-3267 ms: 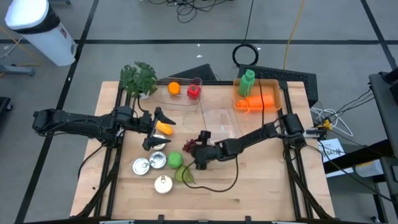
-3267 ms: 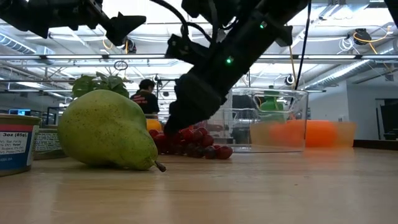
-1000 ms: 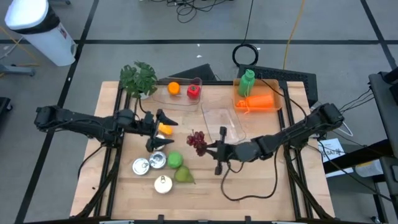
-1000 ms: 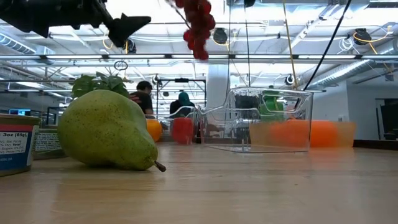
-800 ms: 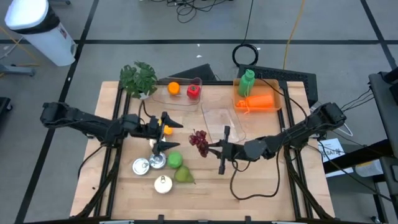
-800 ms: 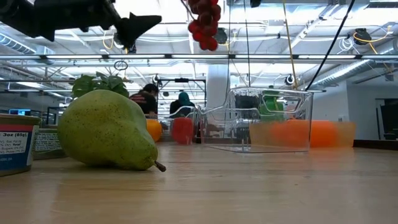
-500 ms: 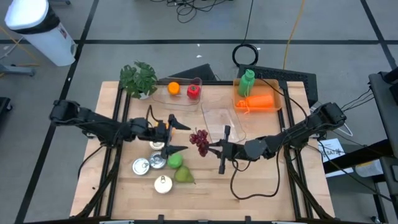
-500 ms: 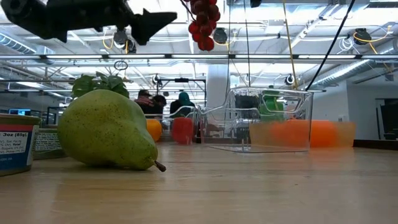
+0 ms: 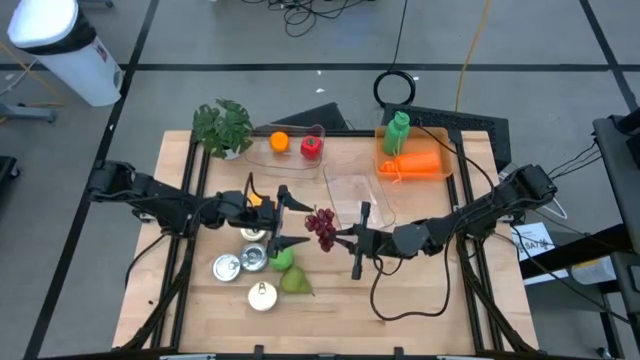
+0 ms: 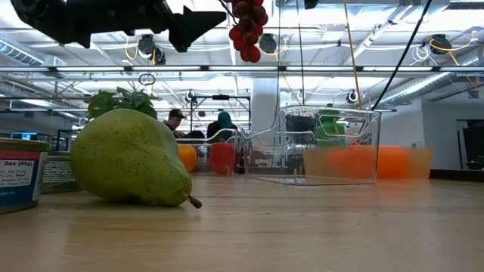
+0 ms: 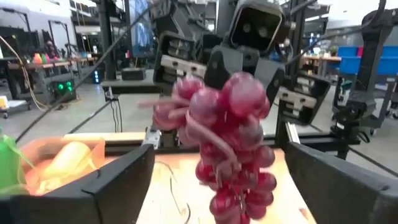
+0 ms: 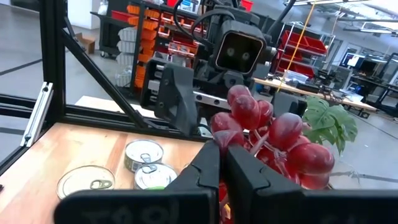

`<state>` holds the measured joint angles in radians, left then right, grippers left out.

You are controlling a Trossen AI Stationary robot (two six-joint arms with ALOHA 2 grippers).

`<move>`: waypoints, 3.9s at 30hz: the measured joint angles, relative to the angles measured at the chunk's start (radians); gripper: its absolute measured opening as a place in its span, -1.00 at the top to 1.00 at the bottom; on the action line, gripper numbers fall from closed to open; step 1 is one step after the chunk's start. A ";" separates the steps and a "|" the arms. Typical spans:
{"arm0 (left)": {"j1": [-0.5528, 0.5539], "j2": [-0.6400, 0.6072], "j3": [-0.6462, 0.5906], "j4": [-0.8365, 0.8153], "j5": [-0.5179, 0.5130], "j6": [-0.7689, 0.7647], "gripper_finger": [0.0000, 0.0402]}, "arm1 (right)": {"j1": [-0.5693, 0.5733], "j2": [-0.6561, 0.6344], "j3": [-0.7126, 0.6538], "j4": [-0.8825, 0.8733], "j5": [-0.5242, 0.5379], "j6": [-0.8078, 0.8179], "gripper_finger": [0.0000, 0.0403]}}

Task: Pick & Place Food Item
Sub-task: Put the purple grapes into the top transparent bin

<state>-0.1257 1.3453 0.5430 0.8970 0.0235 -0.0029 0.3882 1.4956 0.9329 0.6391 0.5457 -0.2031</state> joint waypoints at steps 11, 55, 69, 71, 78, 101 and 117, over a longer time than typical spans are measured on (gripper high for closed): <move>0.001 0.000 0.000 -0.011 -0.029 0.000 0.02 | 0.000 0.000 0.000 0.000 0.000 0.003 0.98; -0.001 -0.001 -0.001 -0.004 0.158 -0.135 -0.43 | 0.006 0.001 0.000 0.029 -0.130 0.007 0.98; 0.000 -0.001 -0.001 -0.005 0.072 -0.130 -0.25 | -0.022 0.046 0.000 0.126 -0.182 0.024 0.98; 0.000 -0.001 -0.001 -0.005 0.072 -0.130 -0.20 | -0.022 0.046 0.000 0.123 -0.182 0.026 0.98; 0.000 -0.001 -0.001 -0.004 0.072 -0.123 0.22 | -0.022 0.046 0.000 0.118 -0.183 0.026 0.98; 0.000 -0.078 -0.002 0.032 0.012 -0.008 0.98 | 0.004 -0.002 0.000 -0.003 -0.179 0.040 0.37; 0.055 -0.298 -0.001 -0.145 -0.321 0.155 0.99 | 0.008 -0.037 0.000 -0.056 -0.181 0.131 -0.57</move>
<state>-0.0705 1.0477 0.5423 0.7523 -0.2979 0.1522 0.3962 1.4590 0.9329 0.5835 0.3649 -0.0717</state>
